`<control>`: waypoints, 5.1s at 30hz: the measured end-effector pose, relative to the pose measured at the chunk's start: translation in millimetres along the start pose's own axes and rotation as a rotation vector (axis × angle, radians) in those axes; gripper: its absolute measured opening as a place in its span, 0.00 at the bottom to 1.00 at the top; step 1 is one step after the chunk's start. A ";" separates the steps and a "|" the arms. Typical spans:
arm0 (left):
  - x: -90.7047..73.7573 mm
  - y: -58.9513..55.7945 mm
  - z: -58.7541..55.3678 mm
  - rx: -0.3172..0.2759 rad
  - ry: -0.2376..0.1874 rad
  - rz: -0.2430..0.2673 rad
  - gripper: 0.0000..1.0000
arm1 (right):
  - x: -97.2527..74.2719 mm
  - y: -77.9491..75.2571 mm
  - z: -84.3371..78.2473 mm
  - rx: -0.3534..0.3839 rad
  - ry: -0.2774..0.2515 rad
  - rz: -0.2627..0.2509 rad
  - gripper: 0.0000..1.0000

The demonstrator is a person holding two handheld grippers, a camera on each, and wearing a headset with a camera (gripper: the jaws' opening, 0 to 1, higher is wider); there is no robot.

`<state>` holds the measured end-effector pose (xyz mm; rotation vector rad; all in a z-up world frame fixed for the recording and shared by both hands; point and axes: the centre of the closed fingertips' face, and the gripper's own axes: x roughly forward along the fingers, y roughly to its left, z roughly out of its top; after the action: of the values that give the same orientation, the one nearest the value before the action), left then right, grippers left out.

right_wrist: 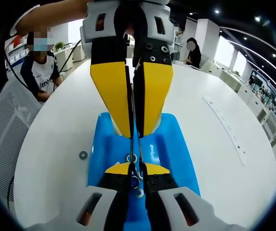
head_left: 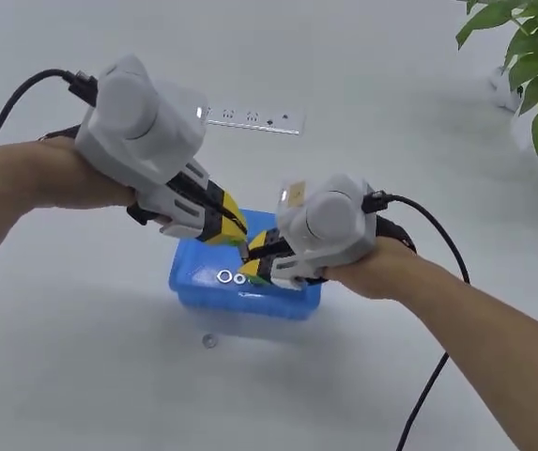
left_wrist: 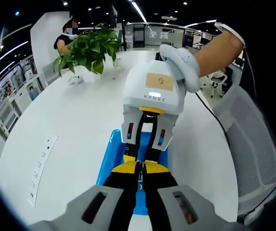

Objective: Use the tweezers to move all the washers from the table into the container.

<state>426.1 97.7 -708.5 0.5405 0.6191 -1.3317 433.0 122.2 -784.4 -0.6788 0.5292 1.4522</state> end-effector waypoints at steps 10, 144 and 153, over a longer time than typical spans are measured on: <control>-9.0 -7.9 10.0 0.014 -0.001 0.005 0.07 | -9.0 5.6 8.6 -0.010 -0.007 -0.011 0.10; -11.1 -85.3 -30.0 -0.033 0.055 -0.032 0.06 | 14.9 97.2 16.2 0.021 -0.037 0.068 0.09; -15.0 -86.5 -27.2 -0.036 0.049 -0.026 0.06 | 11.7 98.1 19.6 0.014 -0.039 0.068 0.09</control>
<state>336.0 113.0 -718.9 0.5386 0.6907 -1.3322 334.7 143.6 -788.3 -0.6250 0.5360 1.5212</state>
